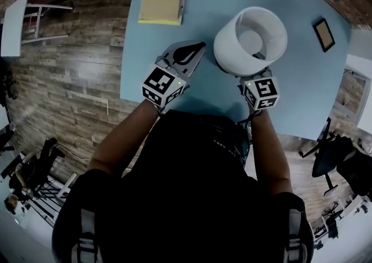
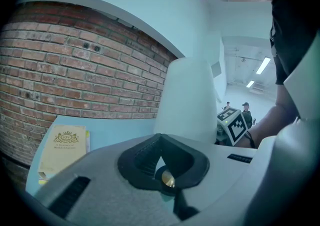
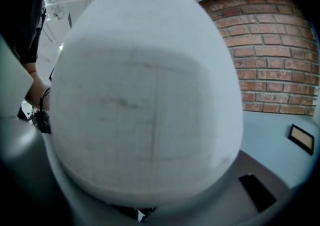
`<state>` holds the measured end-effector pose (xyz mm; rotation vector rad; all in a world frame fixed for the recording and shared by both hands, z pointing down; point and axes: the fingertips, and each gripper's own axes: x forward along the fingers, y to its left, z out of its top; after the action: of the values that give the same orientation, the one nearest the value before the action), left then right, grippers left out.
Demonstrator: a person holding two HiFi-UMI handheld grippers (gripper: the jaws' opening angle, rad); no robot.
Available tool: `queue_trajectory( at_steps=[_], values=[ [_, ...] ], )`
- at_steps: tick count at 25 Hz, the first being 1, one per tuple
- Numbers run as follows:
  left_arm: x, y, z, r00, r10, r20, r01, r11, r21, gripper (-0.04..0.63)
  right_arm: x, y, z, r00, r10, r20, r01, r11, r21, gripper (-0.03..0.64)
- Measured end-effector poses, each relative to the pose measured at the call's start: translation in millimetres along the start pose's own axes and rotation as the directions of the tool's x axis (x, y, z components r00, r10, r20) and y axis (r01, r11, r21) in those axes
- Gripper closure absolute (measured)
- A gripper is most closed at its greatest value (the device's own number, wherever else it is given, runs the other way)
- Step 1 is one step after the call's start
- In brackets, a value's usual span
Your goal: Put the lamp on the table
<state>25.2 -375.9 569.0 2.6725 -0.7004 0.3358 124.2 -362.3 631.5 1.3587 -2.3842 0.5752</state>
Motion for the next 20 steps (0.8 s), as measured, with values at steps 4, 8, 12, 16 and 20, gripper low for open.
queue_trajectory(
  at_steps=[4,8,12,16,20],
  values=[
    [-6,-2,0,1.0,0.003,0.003,-0.003,1.0,0.002,0.586,-1,1,-2,1.0,-0.005,-0.001,0.005,1.0,0.005,0.494],
    [-10,-4,2,1.0,0.008,0.009,-0.008,1.0,0.005,0.586,-3,2,-5,1.0,-0.004,0.002,0.004,1.0,0.002,0.492],
    [-14,-7,1,1.0,0.012,0.012,-0.012,1.0,0.003,0.586,-5,4,-10,1.0,-0.005,-0.005,0.005,1.0,-0.008,0.492],
    [-20,-10,4,1.0,0.013,0.02,-0.014,1.0,0.003,0.586,-9,7,-20,1.0,-0.009,-0.029,0.008,1.0,-0.015,0.492],
    [-23,-16,7,1.0,0.008,0.024,-0.008,1.0,0.012,0.586,-15,8,-30,0.999,-0.016,-0.045,0.016,1.0,-0.006,0.492]
  ],
)
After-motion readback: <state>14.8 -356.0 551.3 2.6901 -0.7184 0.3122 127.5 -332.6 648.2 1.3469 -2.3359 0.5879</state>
